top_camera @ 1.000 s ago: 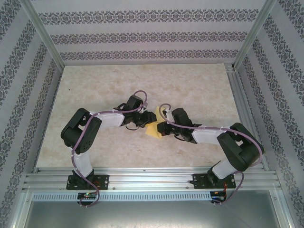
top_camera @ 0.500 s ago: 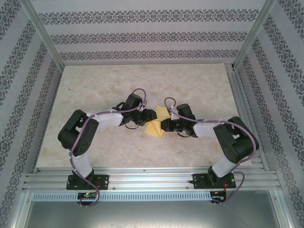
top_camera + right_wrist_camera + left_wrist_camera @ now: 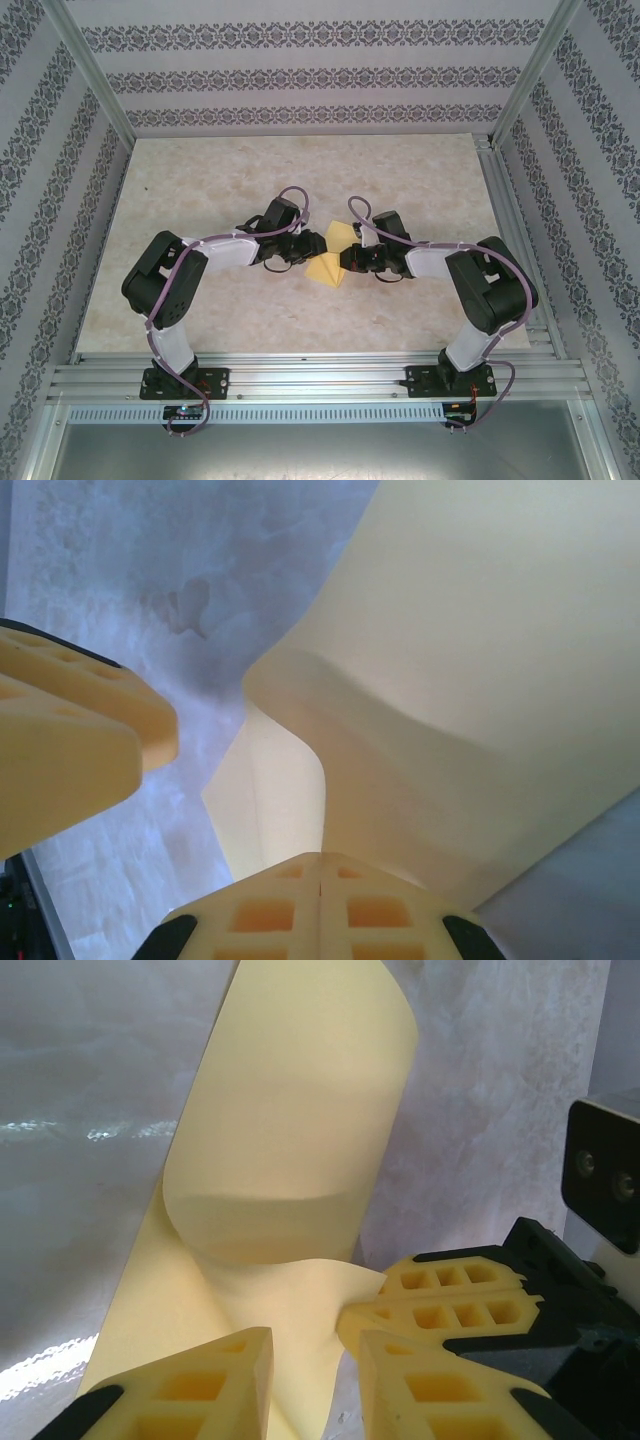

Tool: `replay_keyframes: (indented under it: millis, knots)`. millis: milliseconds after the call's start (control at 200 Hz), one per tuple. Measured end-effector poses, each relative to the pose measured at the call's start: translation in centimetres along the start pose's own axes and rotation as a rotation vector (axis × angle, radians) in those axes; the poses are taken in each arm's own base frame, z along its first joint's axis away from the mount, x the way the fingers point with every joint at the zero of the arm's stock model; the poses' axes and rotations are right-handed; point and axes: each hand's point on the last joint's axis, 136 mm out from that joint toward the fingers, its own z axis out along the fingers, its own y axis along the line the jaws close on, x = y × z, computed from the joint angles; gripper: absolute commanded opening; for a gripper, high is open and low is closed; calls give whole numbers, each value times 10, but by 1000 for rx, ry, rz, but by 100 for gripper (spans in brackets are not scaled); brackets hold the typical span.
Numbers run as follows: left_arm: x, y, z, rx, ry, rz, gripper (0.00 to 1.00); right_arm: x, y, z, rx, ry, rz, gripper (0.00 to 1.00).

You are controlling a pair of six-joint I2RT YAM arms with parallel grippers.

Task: Fold a paper plane with a square sheet of paper (pick it up from the middle)
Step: Fold the triangle a second time at the center of the table.

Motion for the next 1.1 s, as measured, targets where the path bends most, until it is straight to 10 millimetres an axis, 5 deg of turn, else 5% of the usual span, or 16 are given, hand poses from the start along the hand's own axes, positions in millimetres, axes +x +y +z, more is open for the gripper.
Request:
replay_keyframes:
  millis: [1099]
  knots:
    - [9,8,15,-49,29,10,25,-3,-14,0,120,73,-23,3]
